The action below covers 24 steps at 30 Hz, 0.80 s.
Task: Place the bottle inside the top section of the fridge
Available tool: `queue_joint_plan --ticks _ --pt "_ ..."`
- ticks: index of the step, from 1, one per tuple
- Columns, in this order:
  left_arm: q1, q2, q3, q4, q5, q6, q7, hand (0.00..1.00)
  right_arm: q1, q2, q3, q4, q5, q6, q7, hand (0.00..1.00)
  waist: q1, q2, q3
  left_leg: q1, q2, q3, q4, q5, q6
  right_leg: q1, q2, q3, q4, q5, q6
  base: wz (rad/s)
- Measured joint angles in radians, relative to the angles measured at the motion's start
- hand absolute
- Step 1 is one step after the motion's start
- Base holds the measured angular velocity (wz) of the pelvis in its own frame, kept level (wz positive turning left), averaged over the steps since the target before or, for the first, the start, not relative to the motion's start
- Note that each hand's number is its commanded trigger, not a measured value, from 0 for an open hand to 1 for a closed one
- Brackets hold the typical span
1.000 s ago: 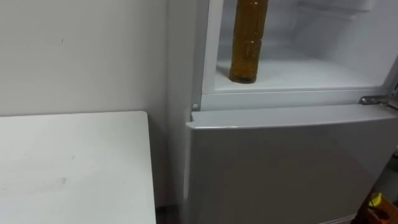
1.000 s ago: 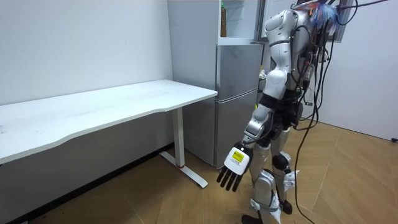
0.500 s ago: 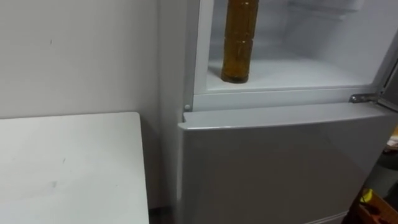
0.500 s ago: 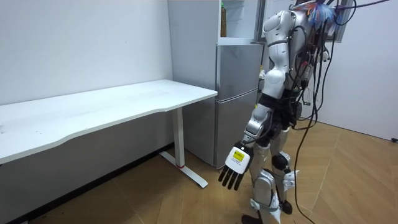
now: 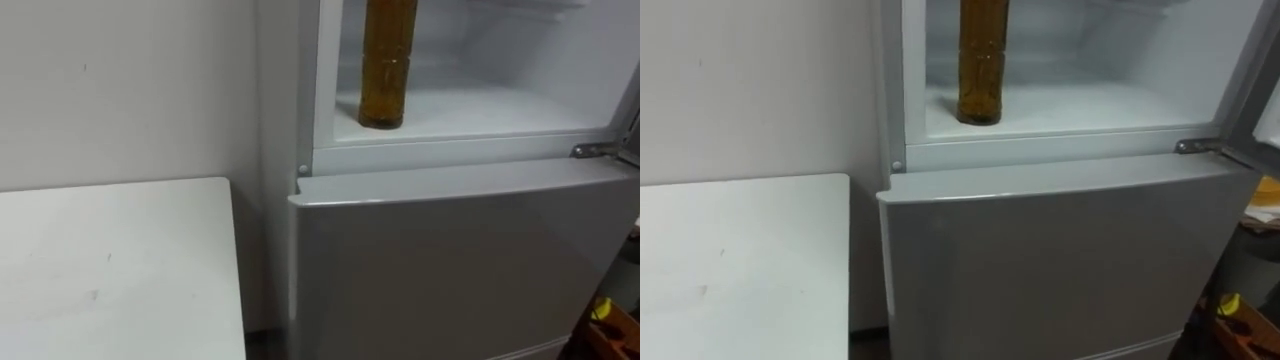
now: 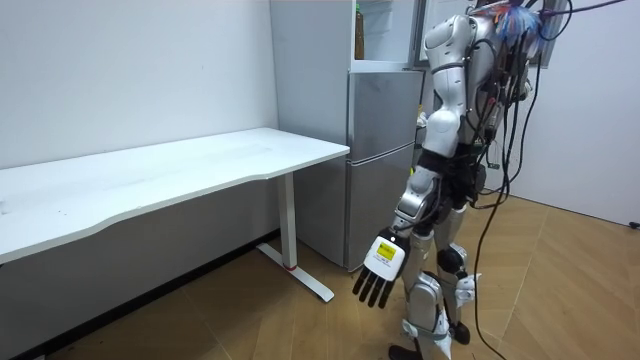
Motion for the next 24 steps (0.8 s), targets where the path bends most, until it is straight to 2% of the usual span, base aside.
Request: queue_joint_plan --ticks 5,10,16,20,24 --pt "-0.002 -0.009 0.000 0.001 0.000 -0.012 0.011 0.00 0.049 0.060 0.028 -0.092 -0.070 -0.005 0.000 0.00 0.009 0.001 0.0002 0.008 0.000 0.008 -0.006 0.000 0.000 0.000 0.000 0.008 0.001 -0.001 0.001 -0.05" --pt "-0.001 -0.010 -0.012 0.008 0.009 -0.013 0.024 0.00 0.090 0.075 0.034 -0.150 -0.071 -0.020 0.000 0.00 0.020 0.011 0.0019 0.008 0.000 0.009 -0.006 0.000 0.000 -0.001 0.001 0.007 0.002 -0.001 0.001 0.00" --pt "0.000 -0.012 -0.017 0.014 0.010 -0.013 0.038 0.00 0.094 0.132 0.041 -0.221 -0.084 -0.050 0.000 0.00 0.030 0.015 0.0018 0.009 0.000 0.014 -0.006 0.000 0.000 -0.003 0.001 0.012 0.009 0.000 0.001 -0.02" --pt "0.000 -0.011 -0.020 0.034 0.010 -0.013 0.039 0.00 0.094 0.147 0.078 -0.230 -0.165 -0.056 0.000 0.00 0.030 0.018 0.0017 0.015 0.000 0.017 -0.006 0.000 0.000 -0.004 0.001 0.014 0.014 0.000 0.001 -0.03" --pt "0.000 -0.014 -0.022 0.047 0.009 -0.013 0.043 0.00 0.129 0.148 0.113 -0.289 -0.177 -0.054 0.000 0.00 0.032 0.034 -0.0064 0.016 0.001 0.019 -0.006 0.000 0.000 -0.017 0.002 0.023 0.022 -0.001 0.000 -0.06"
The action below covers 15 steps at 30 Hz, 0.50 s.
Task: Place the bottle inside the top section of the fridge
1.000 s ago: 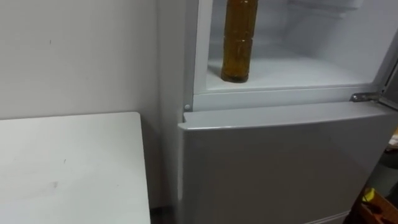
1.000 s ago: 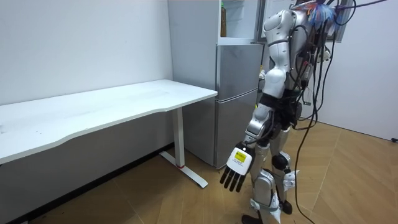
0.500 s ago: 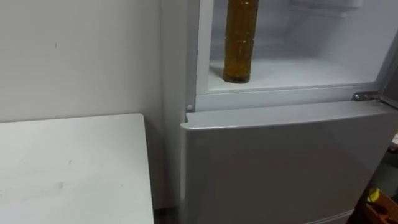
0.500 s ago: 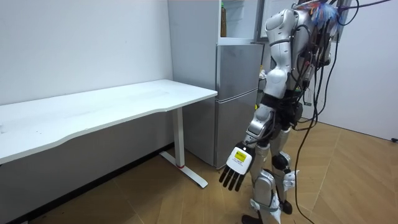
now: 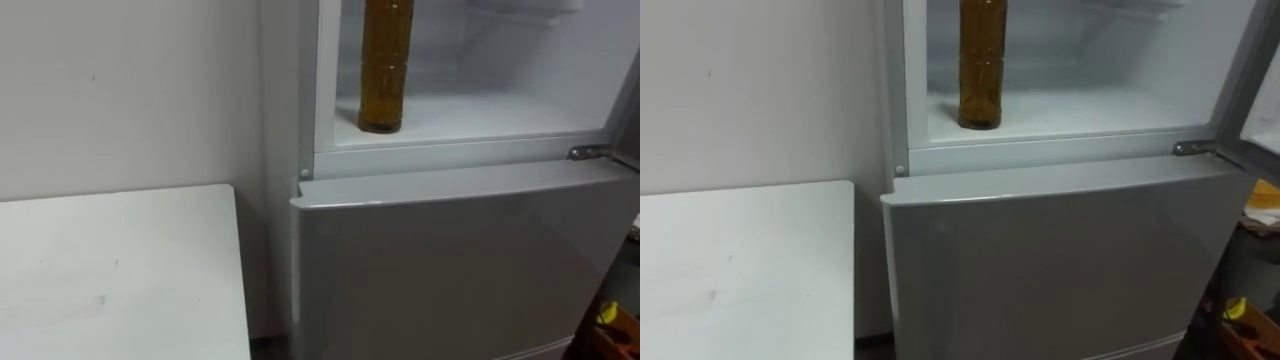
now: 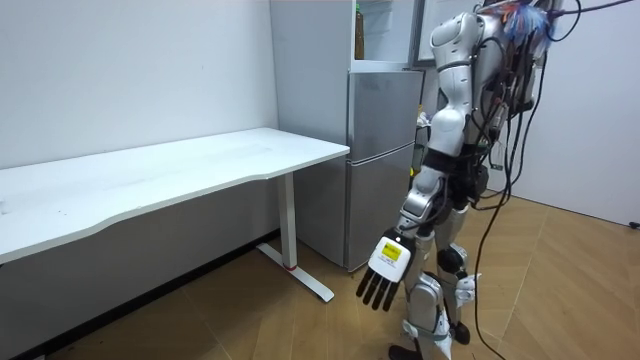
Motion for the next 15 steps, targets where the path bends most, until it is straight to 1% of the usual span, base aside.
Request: queue_joint_plan --ticks 2,4,5,6,7,9,10,11,12,13,15 --pt "0.000 0.000 -0.001 0.003 -0.001 0.000 0.004 0.00 0.002 0.000 0.018 -0.006 -0.001 0.000 0.000 0.00 0.000 0.001 0.0000 0.003 0.000 0.000 0.000 0.000 0.000 0.000 0.001 0.004 0.003 0.000 0.000 -0.06" --pt "0.000 0.000 -0.021 0.005 -0.007 0.000 0.009 0.00 0.005 0.001 0.034 -0.007 -0.009 0.000 0.001 0.00 0.000 0.000 0.0002 0.003 0.000 0.002 0.000 0.000 0.000 0.001 0.001 0.007 0.006 0.000 0.000 -0.06" --pt "0.000 -0.001 -0.042 0.007 -0.010 0.000 0.010 0.00 0.005 0.005 0.046 -0.014 -0.011 -0.001 0.002 0.00 -0.001 0.000 0.0004 0.003 0.000 0.004 0.001 0.000 0.000 0.000 0.001 0.010 0.009 0.000 0.000 -0.04" --pt "-0.001 0.000 -0.068 0.012 -0.011 -0.005 0.010 0.00 0.014 0.017 0.057 -0.038 -0.007 -0.002 0.003 0.00 -0.001 0.000 0.0005 0.002 0.000 0.002 0.002 0.000 0.000 0.000 0.001 0.010 0.010 0.000 0.000 -0.03" --pt "-0.002 0.000 -0.079 0.015 -0.011 -0.008 0.010 0.00 0.022 0.026 0.064 -0.053 -0.007 -0.005 0.005 0.00 0.000 0.000 0.0005 0.002 0.000 0.003 0.003 0.000 0.000 0.000 0.001 0.010 0.010 0.000 0.000 0.00" --pt "-0.005 -0.001 -0.124 0.025 -0.009 -0.013 0.009 0.00 0.054 0.058 0.107 -0.113 -0.011 -0.026 0.011 0.00 0.000 0.000 0.0006 0.002 0.001 0.004 0.006 0.000 0.000 -0.001 0.001 0.011 0.011 0.001 -0.001 0.00" --pt "-0.005 -0.001 -0.133 0.026 -0.007 -0.014 0.009 0.00 0.059 0.068 0.117 -0.125 -0.013 -0.031 0.015 0.00 0.000 0.001 0.0011 0.002 0.001 0.004 0.007 0.000 0.000 -0.001 0.002 0.013 0.011 0.001 -0.001 -0.07" --pt "-0.008 -0.005 -0.145 0.026 -0.002 -0.015 0.010 0.00 0.065 0.088 0.147 -0.143 -0.024 -0.048 0.029 0.00 0.005 0.004 0.0015 0.002 0.001 0.003 0.008 -0.001 0.001 -0.004 0.002 0.017 0.011 0.002 -0.002 -0.13" --pt "-0.016 -0.009 -0.155 0.026 -0.003 -0.016 0.009 0.00 0.072 0.105 0.176 -0.160 -0.055 -0.065 0.037 0.00 0.013 0.008 0.0008 -0.002 0.002 0.006 0.009 -0.001 0.001 -0.011 0.003 0.022 0.013 0.005 -0.002 -0.16" --pt "-0.020 -0.011 -0.167 0.025 -0.006 -0.016 0.010 0.00 0.075 0.114 0.191 -0.171 -0.060 -0.074 0.044 0.00 0.018 0.010 0.0007 -0.005 0.002 0.011 0.010 -0.001 0.001 -0.016 0.004 0.026 0.013 0.006 -0.002 -0.21" --pt "-0.031 -0.014 -0.218 0.026 -0.010 -0.025 0.010 0.00 0.103 0.128 0.257 -0.212 -0.087 -0.095 0.083 0.00 0.029 0.025 -0.0015 -0.012 0.004 0.017 0.012 -0.002 0.002 -0.025 0.009 0.042 0.010 0.017 -0.002 -0.19"
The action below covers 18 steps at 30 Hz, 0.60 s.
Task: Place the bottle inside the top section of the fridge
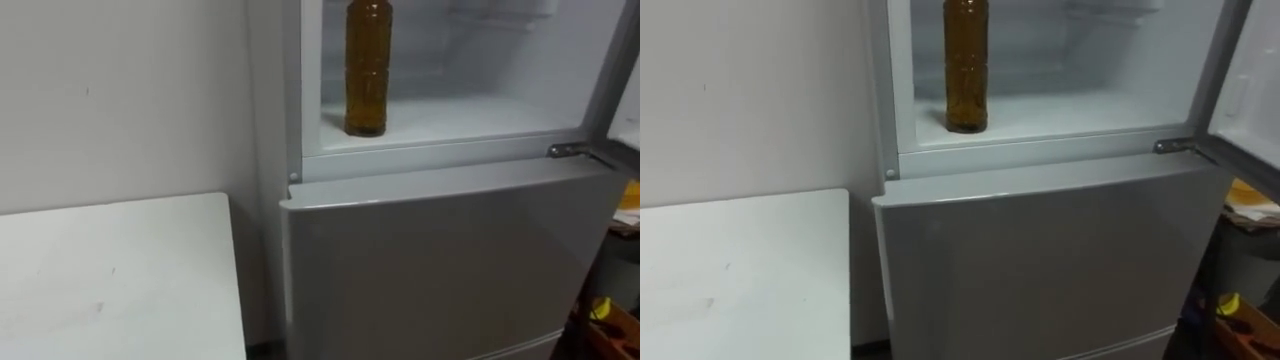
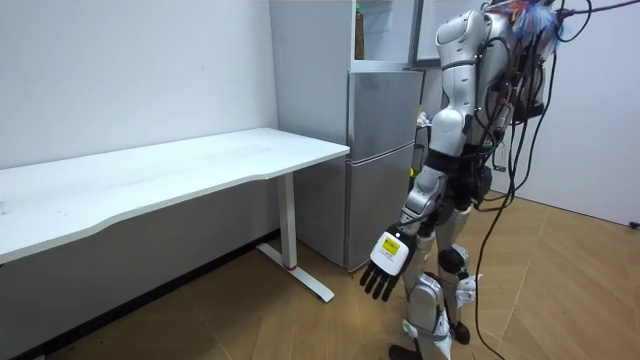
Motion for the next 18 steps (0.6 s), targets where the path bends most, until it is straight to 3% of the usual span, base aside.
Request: queue_joint_plan --ticks 3,10,14,18 --pt "-0.021 0.000 -0.023 0.002 0.000 -0.007 0.000 0.00 0.007 0.019 0.075 -0.038 -0.005 -0.001 0.056 0.00 0.001 0.013 -0.0055 -0.005 0.000 0.000 0.002 0.000 0.000 -0.006 0.000 0.001 0.001 0.003 0.000 -0.03" --pt "-0.029 0.002 -0.109 0.005 0.008 -0.016 -0.005 0.00 0.005 0.020 0.229 -0.044 0.003 0.008 0.206 0.00 0.041 0.021 -0.0041 -0.010 0.002 -0.001 0.004 0.000 0.000 -0.007 0.001 -0.001 -0.001 0.004 -0.002 0.02" --pt "-0.031 0.005 -0.136 0.002 0.008 -0.016 -0.009 0.00 -0.009 0.020 0.318 -0.044 -0.003 0.047 0.306 0.00 0.067 0.024 -0.0051 -0.019 0.002 -0.019 0.007 0.000 0.000 -0.002 0.001 -0.016 -0.016 0.005 -0.001 0.15" --pt "-0.031 0.007 -0.153 0.003 0.008 -0.016 -0.013 0.00 -0.016 0.020 0.402 -0.044 -0.108 0.086 0.413 0.00 0.103 0.022 -0.0026 -0.027 0.003 -0.021 0.009 0.000 0.000 0.010 0.001 -0.025 -0.019 0.006 -0.002 0.05"
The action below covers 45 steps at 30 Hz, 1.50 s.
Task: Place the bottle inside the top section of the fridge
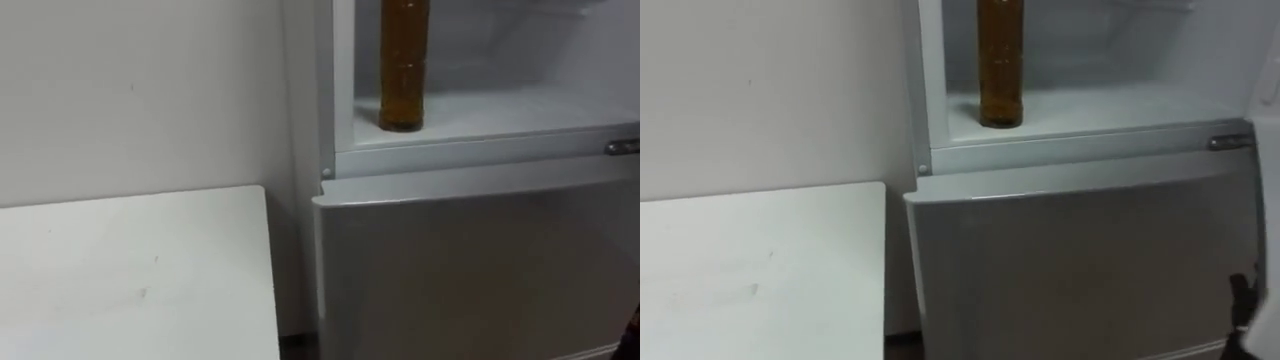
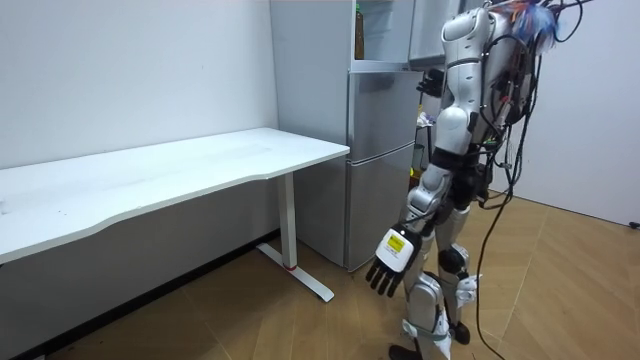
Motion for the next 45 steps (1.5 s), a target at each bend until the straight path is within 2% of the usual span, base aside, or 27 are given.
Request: queue_joint_plan --ticks 5,8,16,19,21,24,28,29,30,32,33,35,38,39,42,45 --pt "-0.010 0.002 -0.008 -0.002 -0.007 0.000 0.002 0.00 -0.024 0.000 0.061 0.000 -0.098 0.050 0.091 0.00 0.030 -0.001 0.0053 -0.007 0.001 -0.007 0.001 -0.001 -0.001 0.000 0.001 -0.005 -0.015 0.001 -0.001 0.04" --pt "-0.010 0.005 -0.013 0.000 -0.007 0.002 0.003 0.00 -0.028 0.004 0.068 0.000 -0.139 0.062 0.118 0.00 0.031 -0.005 0.0142 -0.015 0.001 -0.013 0.001 -0.001 -0.002 0.000 0.000 -0.012 -0.017 0.001 -0.001 0.04" --pt "-0.022 0.007 -0.018 0.001 -0.008 0.008 0.003 0.00 -0.027 0.004 0.067 0.004 -0.174 0.074 0.158 0.00 0.018 0.000 0.0110 -0.024 0.003 -0.021 0.001 -0.003 -0.003 0.000 0.002 -0.024 -0.028 0.005 -0.004 0.02" --pt "-0.021 0.007 -0.019 0.003 -0.003 0.029 -0.003 0.00 -0.028 0.004 0.067 0.020 -0.219 0.076 0.196 0.00 0.010 -0.002 0.0081 -0.025 0.005 -0.025 0.001 -0.003 -0.003 0.001 0.004 -0.028 -0.027 0.006 -0.004 0.03" --pt "-0.021 0.013 -0.019 0.001 -0.001 0.058 -0.007 0.00 -0.028 0.004 0.082 0.069 -0.290 0.079 0.254 0.00 0.008 -0.013 0.0013 -0.018 0.009 -0.023 0.002 -0.003 -0.006 0.007 0.007 -0.026 -0.028 0.007 -0.006 -0.02" --pt "-0.024 0.019 -0.018 -0.006 -0.002 0.102 -0.012 0.00 -0.028 -0.003 0.089 0.168 -0.332 0.097 0.334 0.00 0.005 -0.026 -0.0014 -0.002 0.012 -0.022 0.003 -0.006 -0.010 0.028 0.009 -0.029 -0.035 0.008 -0.008 -0.01" --pt "-0.038 0.046 -0.035 -0.007 -0.005 0.132 -0.027 0.00 -0.025 -0.017 0.143 0.356 -0.366 0.107 0.442 0.00 0.006 -0.048 0.0019 0.010 0.017 -0.026 0.013 -0.015 -0.012 0.050 0.013 -0.029 -0.042 0.011 -0.010 0.01" --pt "-0.042 0.048 -0.038 -0.009 0.000 0.137 -0.029 0.00 -0.023 -0.028 0.162 0.426 -0.381 0.139 0.478 0.00 0.007 -0.047 0.0017 0.004 0.018 -0.030 0.023 -0.018 -0.011 0.049 0.013 -0.029 -0.049 0.013 -0.008 0.08" --pt "-0.047 0.048 -0.038 -0.011 0.002 0.145 -0.029 0.00 -0.008 -0.035 0.192 0.489 -0.410 0.191 0.504 0.00 0.013 -0.046 0.0000 -0.004 0.016 -0.034 0.027 -0.019 -0.009 0.046 0.012 -0.029 -0.048 0.013 -0.007 0.09" --pt "-0.050 0.053 -0.038 -0.013 0.003 0.153 -0.034 0.00 0.010 -0.038 0.240 0.582 -0.456 0.251 0.554 0.00 0.030 -0.048 -0.0020 -0.016 0.012 -0.039 0.027 -0.018 -0.008 0.037 0.009 -0.034 -0.047 0.014 -0.006 0.10" --pt "-0.051 0.056 -0.035 -0.015 0.003 0.164 -0.043 0.00 0.014 -0.037 0.261 0.648 -0.486 0.278 0.584 0.00 0.032 -0.051 -0.0048 -0.024 0.009 -0.048 0.031 -0.017 -0.006 0.036 0.006 -0.043 -0.048 0.014 -0.005 0.17" --pt "-0.045 0.056 -0.035 -0.018 0.003 0.176 -0.052 0.00 0.016 -0.038 0.265 0.715 -0.516 0.311 0.625 0.00 0.034 -0.051 -0.0043 -0.027 0.007 -0.058 0.036 -0.016 -0.005 0.040 0.002 -0.059 -0.048 0.014 -0.005 0.19" --pt "-0.033 0.056 -0.031 -0.027 0.003 0.208 -0.056 0.00 0.016 -0.045 0.258 0.761 -0.529 0.318 0.658 0.00 0.031 -0.052 -0.0027 -0.023 0.007 -0.071 0.034 -0.017 -0.006 0.056 0.003 -0.075 -0.061 0.014 -0.004 0.14" --pt "-0.033 0.056 -0.026 -0.036 0.003 0.214 -0.056 0.00 0.018 -0.045 0.252 0.775 -0.526 0.318 0.664 0.00 0.030 -0.052 0.0011 -0.022 0.008 -0.079 0.034 -0.017 -0.007 0.063 0.004 -0.082 -0.068 0.014 -0.004 0.19" --pt "-0.042 0.055 -0.003 -0.049 0.003 0.215 -0.050 0.00 0.015 -0.045 0.233 0.834 -0.525 0.318 0.658 0.00 0.030 -0.057 0.0018 -0.022 0.009 -0.089 0.035 -0.018 -0.008 0.068 0.005 -0.092 -0.069 0.014 -0.005 0.12" --pt "-0.047 0.057 0.008 -0.048 0.003 0.213 -0.034 0.00 0.011 -0.045 0.193 0.916 -0.521 0.314 0.616 0.00 0.031 -0.058 0.0026 -0.015 0.008 -0.083 0.034 -0.018 -0.008 0.072 0.004 -0.084 -0.067 0.014 -0.005 -0.05"
